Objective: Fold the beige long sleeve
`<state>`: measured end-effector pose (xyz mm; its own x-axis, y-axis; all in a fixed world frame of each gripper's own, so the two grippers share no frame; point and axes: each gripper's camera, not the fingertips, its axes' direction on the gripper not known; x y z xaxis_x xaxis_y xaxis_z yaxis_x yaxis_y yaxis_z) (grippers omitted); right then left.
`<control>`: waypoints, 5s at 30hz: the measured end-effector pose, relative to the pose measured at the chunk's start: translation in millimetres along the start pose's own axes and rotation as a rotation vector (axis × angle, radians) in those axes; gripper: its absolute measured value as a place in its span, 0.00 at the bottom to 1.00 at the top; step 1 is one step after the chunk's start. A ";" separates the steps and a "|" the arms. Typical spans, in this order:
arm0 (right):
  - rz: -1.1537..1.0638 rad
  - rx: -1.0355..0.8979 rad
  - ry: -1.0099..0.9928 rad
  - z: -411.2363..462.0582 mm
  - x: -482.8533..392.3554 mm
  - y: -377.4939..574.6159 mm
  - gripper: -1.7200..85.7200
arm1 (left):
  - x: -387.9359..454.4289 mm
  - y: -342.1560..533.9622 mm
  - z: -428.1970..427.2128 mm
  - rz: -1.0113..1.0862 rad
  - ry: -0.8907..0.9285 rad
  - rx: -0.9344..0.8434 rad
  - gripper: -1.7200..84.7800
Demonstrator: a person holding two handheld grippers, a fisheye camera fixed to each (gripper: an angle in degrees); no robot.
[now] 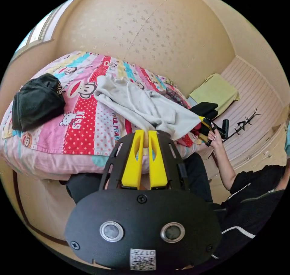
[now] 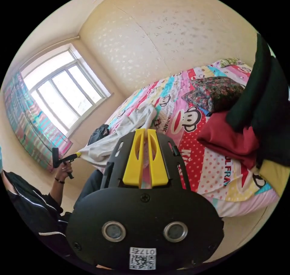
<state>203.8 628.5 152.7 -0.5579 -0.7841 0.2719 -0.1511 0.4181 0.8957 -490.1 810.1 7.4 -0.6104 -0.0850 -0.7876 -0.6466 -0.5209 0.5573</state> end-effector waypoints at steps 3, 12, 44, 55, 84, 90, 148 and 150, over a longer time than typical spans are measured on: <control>-0.027 0.038 0.059 -28.2 -12.9 15.1 0.05 | 3.6 2.2 -19.0 0.057 -0.096 -0.042 0.04; -0.098 -0.139 -0.100 -91.9 -42.6 70.8 0.04 | 5.6 60.8 -39.1 0.109 0.006 -0.322 0.04; 0.284 -0.319 -0.313 160.2 145.4 19.4 0.17 | -188.1 -18.9 98.2 -0.239 0.289 -0.065 0.16; 0.018 -0.488 -0.076 97.8 76.7 -4.3 0.08 | -155.6 -37.2 52.2 -0.053 0.179 -0.249 0.05; 0.143 -0.193 0.120 189.5 93.1 -0.2 0.07 | -223.1 -22.2 114.3 -0.293 0.130 0.090 0.02; -0.105 0.014 0.170 148.7 12.5 -57.6 0.06 | -147.2 -71.0 47.9 0.032 -0.051 0.309 0.01; -0.384 -0.339 0.195 281.6 -148.1 149.1 0.02 | 88.8 149.5 287.0 0.176 -0.445 0.173 0.01; -0.449 -0.338 0.213 269.2 -164.2 133.8 0.02 | 85.2 146.5 288.8 0.133 -0.418 0.166 0.01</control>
<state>55.5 936.7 133.2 -0.3188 -0.9394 -0.1258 -0.0472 -0.1168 0.9920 -769.0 971.8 97.9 -0.8028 0.2255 -0.5520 -0.5940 -0.3831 0.7074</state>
